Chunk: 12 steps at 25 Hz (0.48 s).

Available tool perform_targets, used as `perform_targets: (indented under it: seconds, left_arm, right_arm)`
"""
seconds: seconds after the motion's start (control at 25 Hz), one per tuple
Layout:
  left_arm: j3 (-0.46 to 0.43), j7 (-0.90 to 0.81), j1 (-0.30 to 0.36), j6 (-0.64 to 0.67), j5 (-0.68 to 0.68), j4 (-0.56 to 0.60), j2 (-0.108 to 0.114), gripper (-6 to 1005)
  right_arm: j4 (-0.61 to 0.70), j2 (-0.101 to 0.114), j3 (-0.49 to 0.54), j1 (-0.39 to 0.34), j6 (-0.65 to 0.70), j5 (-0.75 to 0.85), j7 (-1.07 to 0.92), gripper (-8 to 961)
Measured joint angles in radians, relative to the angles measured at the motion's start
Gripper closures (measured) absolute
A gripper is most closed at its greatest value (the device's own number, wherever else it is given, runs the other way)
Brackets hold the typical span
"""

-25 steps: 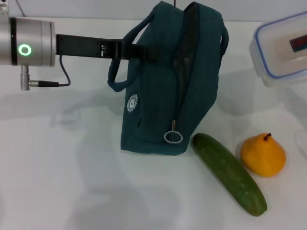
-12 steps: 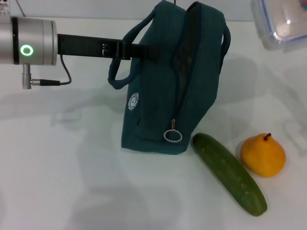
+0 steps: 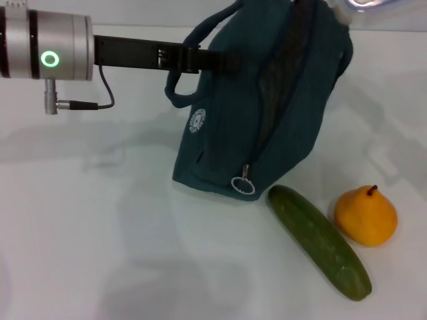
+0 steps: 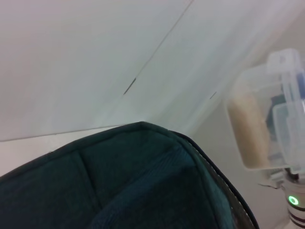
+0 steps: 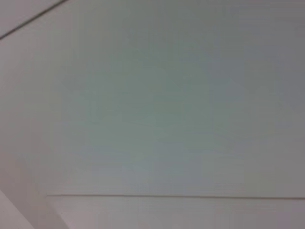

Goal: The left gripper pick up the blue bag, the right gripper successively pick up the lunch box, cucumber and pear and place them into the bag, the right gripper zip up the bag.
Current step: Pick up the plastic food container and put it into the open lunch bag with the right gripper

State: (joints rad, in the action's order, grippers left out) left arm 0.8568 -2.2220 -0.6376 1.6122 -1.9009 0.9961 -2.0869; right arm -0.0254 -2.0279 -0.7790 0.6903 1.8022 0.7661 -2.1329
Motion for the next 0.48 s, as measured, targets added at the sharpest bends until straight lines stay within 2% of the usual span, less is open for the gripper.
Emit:
perform_targets:
  seconds: [0.2,0.48]
  left_arm:
    - [0.035,-0.008,0.001,-0.016,0.032,-0.004,-0.002,934]
    - [0.057,-0.020,0.007,-0.023,0.063,-0.006,-0.002,934]
  right_arm:
    - [-0.017,0.000,-0.015,0.040,-0.056,0.006,0.024,849]
    - [-0.048,0.000,-0.029,0.058,-0.153,0.032,0.073,848]
